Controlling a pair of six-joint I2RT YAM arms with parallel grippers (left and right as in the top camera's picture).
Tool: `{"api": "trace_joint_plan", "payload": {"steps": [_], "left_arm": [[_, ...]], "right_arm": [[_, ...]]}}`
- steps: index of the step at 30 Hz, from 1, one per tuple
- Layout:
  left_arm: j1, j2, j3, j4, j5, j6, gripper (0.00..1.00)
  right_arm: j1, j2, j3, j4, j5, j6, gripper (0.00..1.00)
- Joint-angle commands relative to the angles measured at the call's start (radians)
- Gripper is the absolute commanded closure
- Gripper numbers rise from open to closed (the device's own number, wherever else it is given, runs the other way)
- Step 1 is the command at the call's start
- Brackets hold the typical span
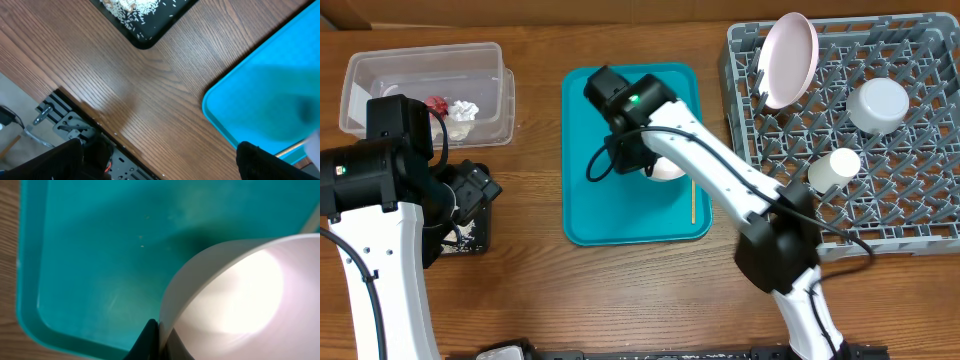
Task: Sort waste into correct bins and load items into the dishwasher
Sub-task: 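Lift the pink saucer and carry it right to the rack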
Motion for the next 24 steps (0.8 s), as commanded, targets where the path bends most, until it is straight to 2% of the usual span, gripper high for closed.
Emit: {"api": "trace_joint_plan", "payload": {"steps": [1,5,10,20,24], "left_arm": [[0.0,0.005,-0.002,0.001,-0.017,-0.006,0.0],[0.0,0.005,-0.002,0.001,-0.017,-0.006,0.0],[0.0,0.005,-0.002,0.001,-0.017,-0.006,0.0],[0.0,0.005,-0.002,0.001,-0.017,-0.006,0.0],[0.0,0.005,-0.002,0.001,-0.017,-0.006,0.0]], "right_arm": [[-0.003,-0.184,0.037,-0.045,0.172,0.074,0.96],[-0.026,-0.284,0.036,-0.157,0.305,0.129,0.96],[-0.127,-0.381,0.035,-0.262,0.314,0.144,0.96],[-0.498,-0.555,-0.023,-0.283,0.285,0.109,0.96],[-0.671,-0.6,-0.072,-0.246,0.175,0.074,0.96]]}}
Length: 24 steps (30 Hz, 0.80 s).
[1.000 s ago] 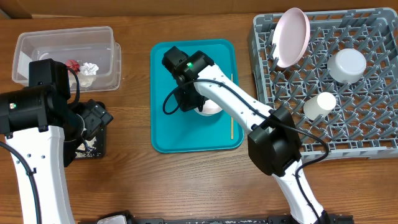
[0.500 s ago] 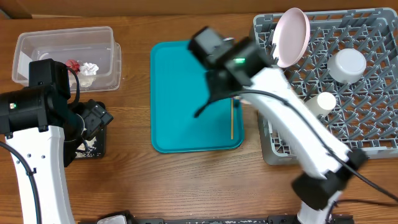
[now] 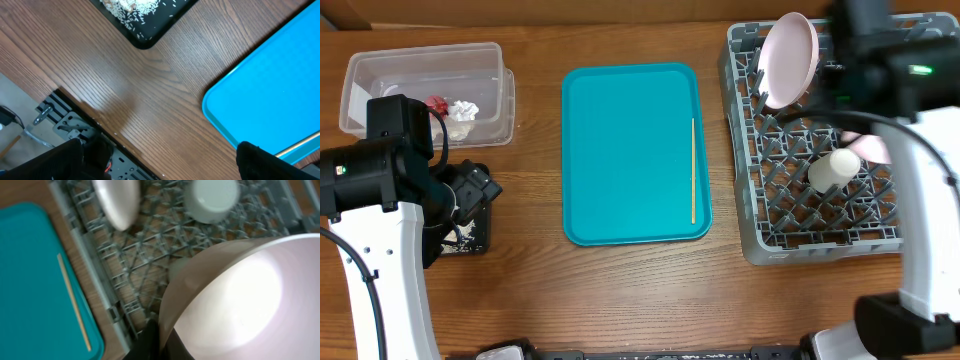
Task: Sort waste into correct bins and load items into the dishwasher
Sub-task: 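Lift the pink saucer and carry it right to the rack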
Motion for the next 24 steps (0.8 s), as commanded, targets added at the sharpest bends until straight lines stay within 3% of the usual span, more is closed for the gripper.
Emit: {"api": "trace_joint_plan", "payload": {"steps": [1,9,15,24], "left_arm": [[0.0,0.005,-0.002,0.0,-0.017,-0.006,0.0],[0.0,0.005,-0.002,0.0,-0.017,-0.006,0.0],[0.0,0.005,-0.002,0.0,-0.017,-0.006,0.0],[0.0,0.005,-0.002,0.0,-0.017,-0.006,0.0]], "right_arm": [[-0.129,-0.061,-0.047,0.042,-0.106,-0.056,0.96],[-0.44,-0.068,-0.255,0.273,-0.487,-0.191,0.96],[-0.684,-0.068,-0.488,0.513,-1.053,-0.392,0.96],[-0.935,-0.066,-0.706,0.772,-1.532,-0.43,0.96]]}}
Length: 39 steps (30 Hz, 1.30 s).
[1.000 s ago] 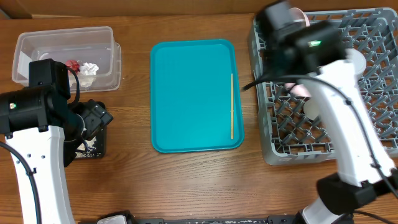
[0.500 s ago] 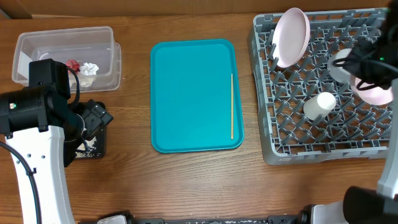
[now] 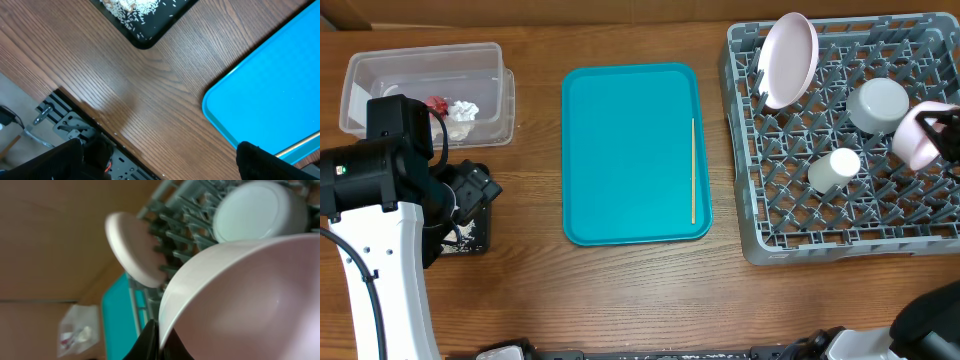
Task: Sort waste into correct bins and load items into the dishwasher
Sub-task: 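Lift the pink saucer and carry it right to the rack, then lower the saucer into the rack's right side and release it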
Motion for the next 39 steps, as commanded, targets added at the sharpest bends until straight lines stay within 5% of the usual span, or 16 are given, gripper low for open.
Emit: {"api": "trace_joint_plan", "payload": {"steps": [1,5,17,39], "left_arm": [[0.0,0.005,-0.002,0.0,-0.017,-0.006,0.0],[0.0,0.005,-0.002,0.0,-0.017,-0.006,0.0],[0.0,0.005,-0.002,0.0,-0.017,-0.006,0.0],[0.0,0.005,-0.002,0.0,-0.017,-0.006,0.0]], "right_arm": [[-0.057,-0.008,-0.079,0.082,-0.324,-0.035,0.96],[-0.108,-0.004,-0.188,0.236,-0.459,-0.034,0.96],[-0.119,-0.002,-0.404,0.658,-0.445,0.178,0.96],[-0.119,0.001,-0.452,0.735,-0.303,0.192,0.96]]}}
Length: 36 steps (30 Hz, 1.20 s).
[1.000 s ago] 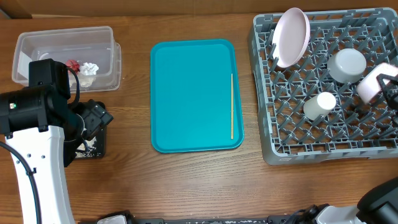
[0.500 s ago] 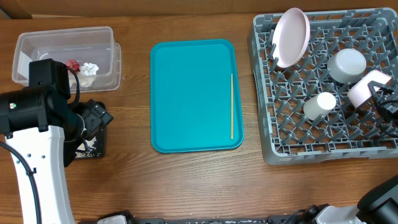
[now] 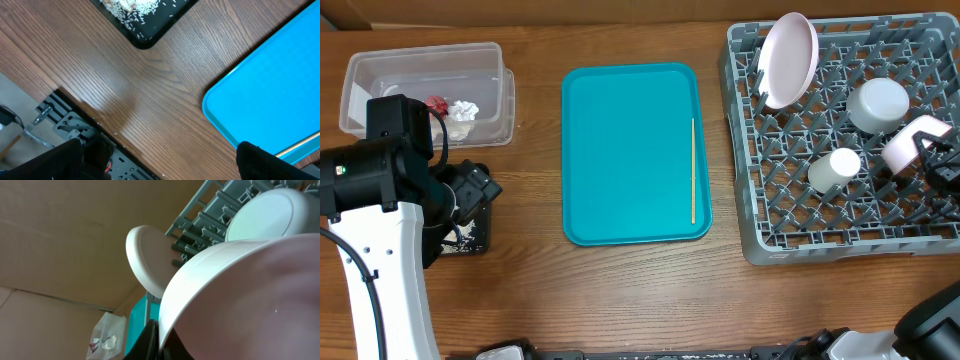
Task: Sort waste into correct bins and load items into the dishwasher
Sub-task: 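Lower the saucer into the rack's right side and release it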
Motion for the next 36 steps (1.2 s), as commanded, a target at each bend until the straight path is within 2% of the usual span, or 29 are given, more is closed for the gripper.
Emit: {"api": "trace_joint_plan", "payload": {"steps": [1,14,26,31,35,36], "left_arm": [[0.0,0.005,-0.002,0.0,-0.017,-0.006,0.0],[0.0,0.005,-0.002,0.0,-0.017,-0.006,0.0],[0.0,0.005,-0.002,0.0,-0.017,-0.006,0.0],[0.0,0.005,-0.002,0.0,-0.017,-0.006,0.0],[0.0,0.005,-0.002,0.0,-0.017,-0.006,0.0],[0.0,0.005,-0.002,0.0,-0.017,-0.006,0.0]], "right_arm": [[-0.001,0.001,-0.006,0.014,0.008,0.0,0.96],[-0.01,0.072,-0.006,-0.032,0.011,0.013,0.96],[-0.126,0.06,-0.006,-0.047,0.003,0.166,0.94],[-0.129,0.038,-0.006,-0.07,0.004,0.2,0.83],[-0.129,0.002,-0.006,-0.093,0.028,0.245,0.63],[-0.131,-0.013,-0.006,-0.108,0.047,0.255,0.62]]}}
